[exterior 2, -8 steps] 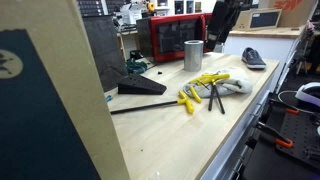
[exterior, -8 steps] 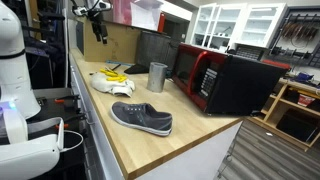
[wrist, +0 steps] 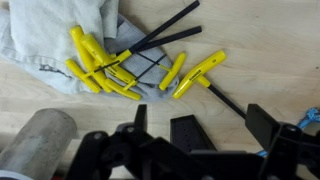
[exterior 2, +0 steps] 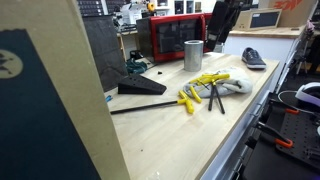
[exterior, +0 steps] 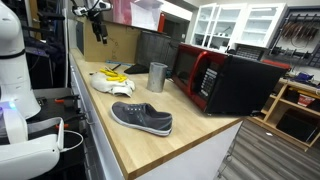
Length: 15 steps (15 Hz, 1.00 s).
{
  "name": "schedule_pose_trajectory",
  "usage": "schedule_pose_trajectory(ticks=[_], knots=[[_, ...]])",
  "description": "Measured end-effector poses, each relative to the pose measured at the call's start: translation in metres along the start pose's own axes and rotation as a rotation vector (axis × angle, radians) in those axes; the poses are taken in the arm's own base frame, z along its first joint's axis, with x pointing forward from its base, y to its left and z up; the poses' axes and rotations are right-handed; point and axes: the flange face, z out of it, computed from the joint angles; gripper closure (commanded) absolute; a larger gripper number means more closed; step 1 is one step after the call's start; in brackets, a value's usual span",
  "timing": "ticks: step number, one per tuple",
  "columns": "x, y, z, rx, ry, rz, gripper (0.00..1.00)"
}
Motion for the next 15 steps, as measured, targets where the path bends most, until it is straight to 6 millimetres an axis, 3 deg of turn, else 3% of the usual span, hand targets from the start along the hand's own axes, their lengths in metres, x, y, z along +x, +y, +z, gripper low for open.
schedule_pose_trajectory(ticks=[15], knots=[[0.005, 0.011, 0.01, 0.006, -0.029, 0.028, 0.0]])
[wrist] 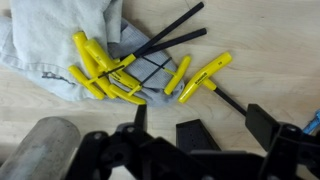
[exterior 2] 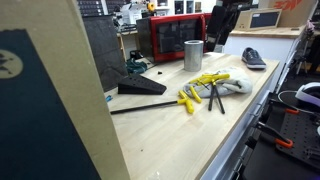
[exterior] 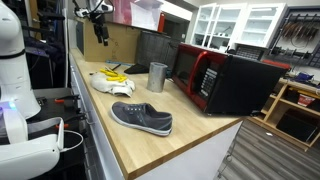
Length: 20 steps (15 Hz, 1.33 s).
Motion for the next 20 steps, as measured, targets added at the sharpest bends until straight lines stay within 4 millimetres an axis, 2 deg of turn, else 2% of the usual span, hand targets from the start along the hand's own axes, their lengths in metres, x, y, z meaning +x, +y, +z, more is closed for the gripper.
schedule_pose_trajectory(ticks=[3, 6, 14, 20], knots=[[0.004, 0.01, 0.005, -0.001, -0.015, 0.029, 0.0], [0.01, 0.029, 0.011, -0.001, -0.03, 0.084, 0.0], [0.02, 0.067, 0.022, -0.008, -0.061, 0.329, 0.0], [0.027, 0.094, 0.042, -0.021, -0.115, 0.494, 0.0]])
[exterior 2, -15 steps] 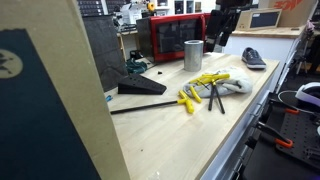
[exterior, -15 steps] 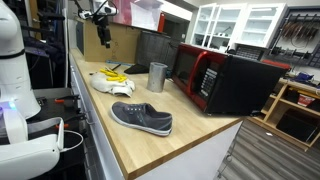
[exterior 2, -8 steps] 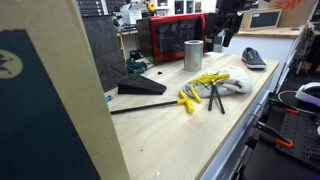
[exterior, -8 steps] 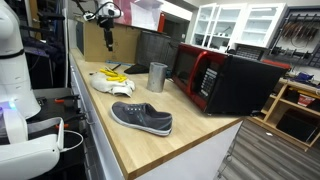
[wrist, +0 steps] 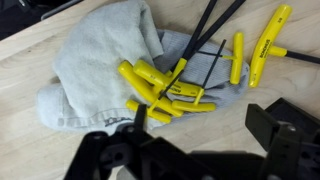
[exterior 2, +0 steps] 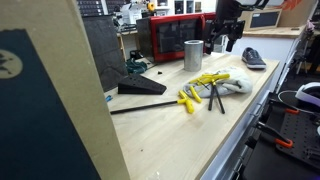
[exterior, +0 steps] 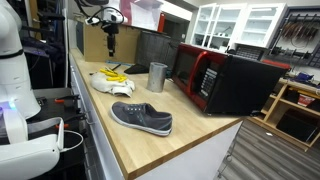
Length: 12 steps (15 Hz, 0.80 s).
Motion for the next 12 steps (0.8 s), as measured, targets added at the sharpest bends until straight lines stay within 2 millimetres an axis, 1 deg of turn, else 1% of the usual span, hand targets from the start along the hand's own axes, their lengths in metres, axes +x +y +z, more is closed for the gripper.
schedule_pose_trajectory(ticks=[7, 12], knots=[[0.038, 0.033, 0.033, -0.005, -0.121, 0.136, 0.0], [0.056, 0.046, 0.051, 0.014, -0.181, 0.215, 0.0]])
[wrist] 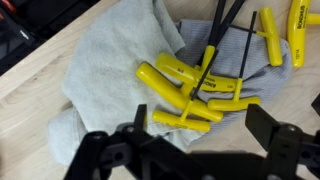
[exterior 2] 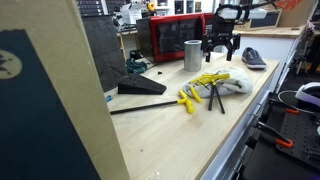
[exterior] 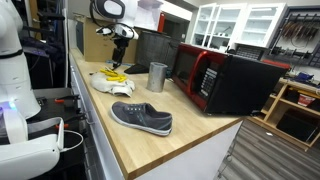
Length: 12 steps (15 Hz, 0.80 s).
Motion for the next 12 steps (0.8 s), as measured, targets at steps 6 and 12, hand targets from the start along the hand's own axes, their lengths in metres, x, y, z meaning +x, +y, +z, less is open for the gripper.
schedule_pose_trajectory(ticks=[6, 12], knots=[[0.021, 0.012, 0.007, 0.014, -0.03, 0.065, 0.0], [0.026, 0.017, 0.023, -0.002, -0.062, 0.083, 0.0]])
